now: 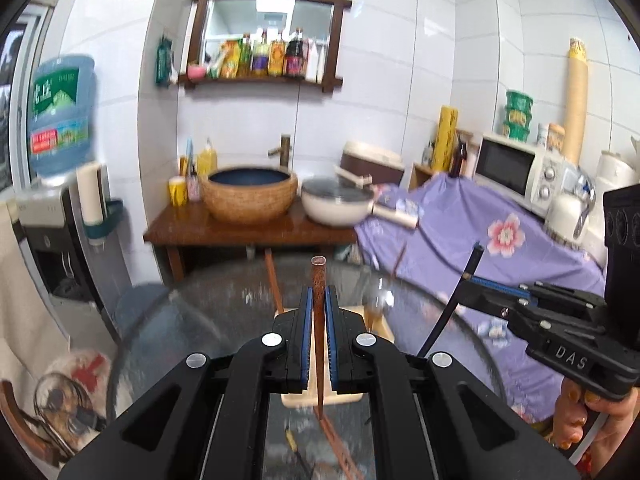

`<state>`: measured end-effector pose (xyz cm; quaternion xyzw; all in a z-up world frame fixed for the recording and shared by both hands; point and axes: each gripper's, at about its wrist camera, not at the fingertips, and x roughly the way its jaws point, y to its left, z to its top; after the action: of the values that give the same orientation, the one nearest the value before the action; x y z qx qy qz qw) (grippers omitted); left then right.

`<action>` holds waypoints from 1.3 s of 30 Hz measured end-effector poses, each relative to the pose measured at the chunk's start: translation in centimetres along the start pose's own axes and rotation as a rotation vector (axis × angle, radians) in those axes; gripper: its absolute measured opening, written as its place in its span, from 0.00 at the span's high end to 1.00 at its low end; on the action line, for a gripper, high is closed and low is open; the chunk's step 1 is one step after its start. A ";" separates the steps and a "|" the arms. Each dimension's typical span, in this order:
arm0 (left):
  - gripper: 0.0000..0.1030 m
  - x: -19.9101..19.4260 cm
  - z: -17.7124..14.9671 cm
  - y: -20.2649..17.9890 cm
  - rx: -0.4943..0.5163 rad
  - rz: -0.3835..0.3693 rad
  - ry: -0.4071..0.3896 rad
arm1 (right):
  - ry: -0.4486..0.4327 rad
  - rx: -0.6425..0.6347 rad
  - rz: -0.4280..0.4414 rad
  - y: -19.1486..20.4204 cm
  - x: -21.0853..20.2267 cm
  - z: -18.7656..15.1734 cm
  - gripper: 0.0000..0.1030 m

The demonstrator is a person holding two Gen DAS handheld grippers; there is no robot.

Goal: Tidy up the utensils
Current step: 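Lift both held chopsticks upright and carry them over the cream holder, then lower the chopsticks into the holder and open both tools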

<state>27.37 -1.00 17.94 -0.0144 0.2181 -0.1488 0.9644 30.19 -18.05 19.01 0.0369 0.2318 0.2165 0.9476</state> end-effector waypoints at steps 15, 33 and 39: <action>0.94 5.0 6.2 -0.4 -0.031 0.101 -0.071 | -0.084 0.032 -0.151 -1.7 3.9 6.3 0.92; 0.94 12.1 -2.8 2.2 -0.076 0.095 0.128 | 0.055 0.078 -0.180 -4.7 11.0 -1.5 0.92; 0.64 11.7 -3.2 2.0 -0.065 0.081 0.120 | 0.053 0.071 -0.194 -4.8 10.7 -1.7 0.68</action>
<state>36.67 -2.38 9.95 -0.0281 0.2808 -0.1031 0.9538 39.88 -17.87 12.11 0.0422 0.2670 0.1164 0.9557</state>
